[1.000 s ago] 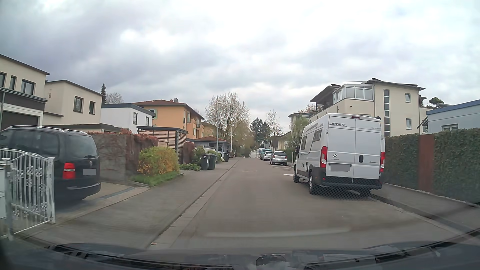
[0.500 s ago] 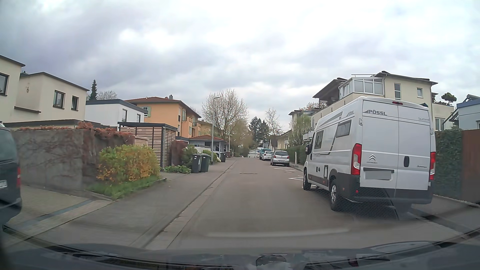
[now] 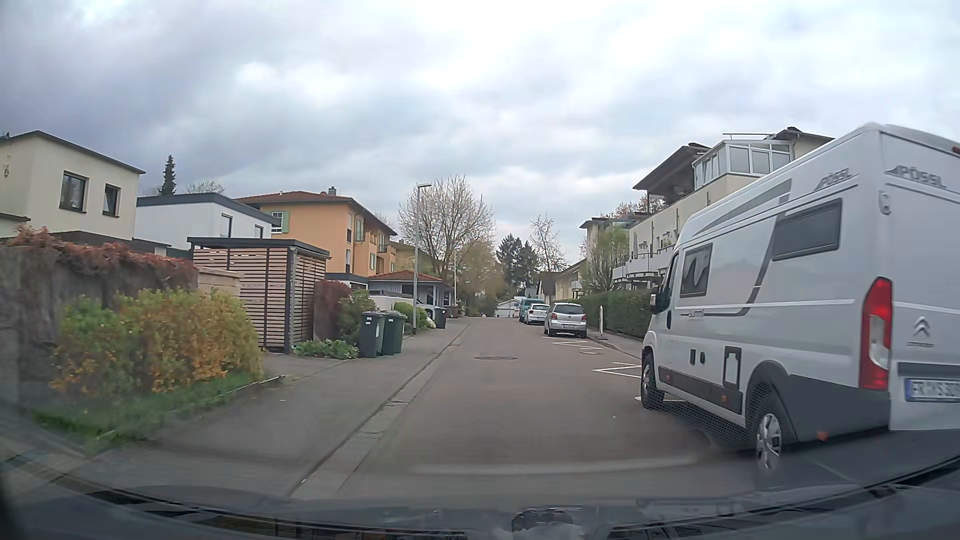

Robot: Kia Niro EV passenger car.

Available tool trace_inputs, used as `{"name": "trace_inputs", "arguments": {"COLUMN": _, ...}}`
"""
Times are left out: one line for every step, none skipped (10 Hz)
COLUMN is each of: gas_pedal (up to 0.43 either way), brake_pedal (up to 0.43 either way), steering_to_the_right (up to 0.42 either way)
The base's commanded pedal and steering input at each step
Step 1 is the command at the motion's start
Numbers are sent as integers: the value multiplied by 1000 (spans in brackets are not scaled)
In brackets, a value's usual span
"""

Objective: Follow the waypoints while adhering to traffic rules and regulations

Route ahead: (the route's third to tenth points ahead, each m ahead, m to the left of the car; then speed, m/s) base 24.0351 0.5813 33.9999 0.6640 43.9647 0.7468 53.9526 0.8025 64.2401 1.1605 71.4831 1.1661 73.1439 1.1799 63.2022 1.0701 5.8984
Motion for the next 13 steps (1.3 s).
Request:
{"name": "trace_inputs", "arguments": {"gas_pedal": 79, "brake_pedal": 0, "steering_to_the_right": 8}}
{"name": "trace_inputs", "arguments": {"gas_pedal": 79, "brake_pedal": 0, "steering_to_the_right": 8}}
{"name": "trace_inputs", "arguments": {"gas_pedal": 79, "brake_pedal": 0, "steering_to_the_right": 8}}
{"name": "trace_inputs", "arguments": {"gas_pedal": 79, "brake_pedal": 0, "steering_to_the_right": 8}}
{"name": "trace_inputs", "arguments": {"gas_pedal": 79, "brake_pedal": 0, "steering_to_the_right": 8}}
{"name": "trace_inputs", "arguments": {"gas_pedal": 79, "brake_pedal": 0, "steering_to_the_right": 8}}
{"name": "trace_inputs", "arguments": {"gas_pedal": 79, "brake_pedal": 0, "steering_to_the_right": 8}}
{"name": "trace_inputs", "arguments": {"gas_pedal": 79, "brake_pedal": 0, "steering_to_the_right": 8}}
{"name": "trace_inputs", "arguments": {"gas_pedal": 79, "brake_pedal": 0, "steering_to_the_right": 8}}
{"name": "trace_inputs", "arguments": {"gas_pedal": 79, "brake_pedal": 0, "steering_to_the_right": 8}}
{"name": "trace_inputs", "arguments": {"gas_pedal": 79, "brake_pedal": 0, "steering_to_the_right": 8}}
{"name": "trace_inputs", "arguments": {"gas_pedal": 79, "brake_pedal": 0, "steering_to_the_right": 8}}
{"name": "trace_inputs", "arguments": {"gas_pedal": 79, "brake_pedal": 0, "steering_to_the_right": 8}}
